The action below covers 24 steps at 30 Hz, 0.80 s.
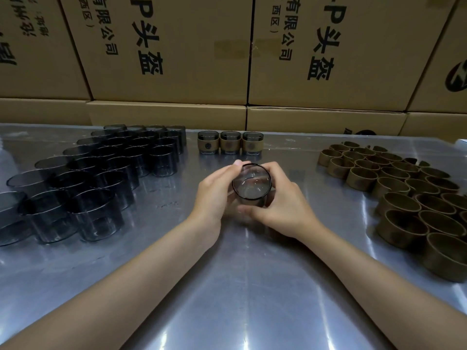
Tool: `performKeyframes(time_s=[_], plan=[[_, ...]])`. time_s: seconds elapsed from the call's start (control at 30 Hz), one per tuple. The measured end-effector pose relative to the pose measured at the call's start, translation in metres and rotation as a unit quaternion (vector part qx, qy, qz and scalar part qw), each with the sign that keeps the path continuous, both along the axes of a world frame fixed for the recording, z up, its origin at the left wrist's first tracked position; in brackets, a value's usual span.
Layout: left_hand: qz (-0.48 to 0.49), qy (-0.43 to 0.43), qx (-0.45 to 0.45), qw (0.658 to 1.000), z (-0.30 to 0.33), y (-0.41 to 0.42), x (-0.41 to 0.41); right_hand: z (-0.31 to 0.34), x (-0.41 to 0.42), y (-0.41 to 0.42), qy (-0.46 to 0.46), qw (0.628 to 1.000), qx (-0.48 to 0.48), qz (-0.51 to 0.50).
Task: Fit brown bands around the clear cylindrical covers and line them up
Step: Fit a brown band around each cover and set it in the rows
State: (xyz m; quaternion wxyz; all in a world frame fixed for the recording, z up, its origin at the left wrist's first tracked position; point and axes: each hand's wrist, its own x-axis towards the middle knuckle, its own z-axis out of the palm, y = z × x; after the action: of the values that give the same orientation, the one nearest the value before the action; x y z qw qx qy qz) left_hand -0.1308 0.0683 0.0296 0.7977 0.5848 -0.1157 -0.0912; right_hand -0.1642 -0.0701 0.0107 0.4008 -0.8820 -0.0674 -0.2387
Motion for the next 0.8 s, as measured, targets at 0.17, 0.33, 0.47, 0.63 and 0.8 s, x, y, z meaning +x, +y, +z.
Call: performKeyframes(time_s=[0.17,0.33,0.47,0.63,0.8], plan=[[-0.121,-0.005,-0.035,0.992,0.002,0.008,0.006,0.0,0.004,-0.004,0.01,0.995,0.098,0.014],[-0.1,-0.127,0.052,0.985,0.0,0.007,0.004,-0.001,0.004,-0.004,0.003,0.993,0.115,0.012],[-0.024,-0.224,0.127,0.966,-0.004,0.001,0.0,0.001,0.0,-0.001,-0.001,0.999,0.027,-0.022],[0.073,-0.215,0.157,0.961,-0.004,-0.007,-0.008,0.002,-0.007,0.007,-0.022,0.996,-0.077,-0.036],[0.119,-0.181,0.127,0.968,0.0,-0.006,-0.007,0.002,-0.008,0.01,-0.038,0.99,-0.127,-0.04]])
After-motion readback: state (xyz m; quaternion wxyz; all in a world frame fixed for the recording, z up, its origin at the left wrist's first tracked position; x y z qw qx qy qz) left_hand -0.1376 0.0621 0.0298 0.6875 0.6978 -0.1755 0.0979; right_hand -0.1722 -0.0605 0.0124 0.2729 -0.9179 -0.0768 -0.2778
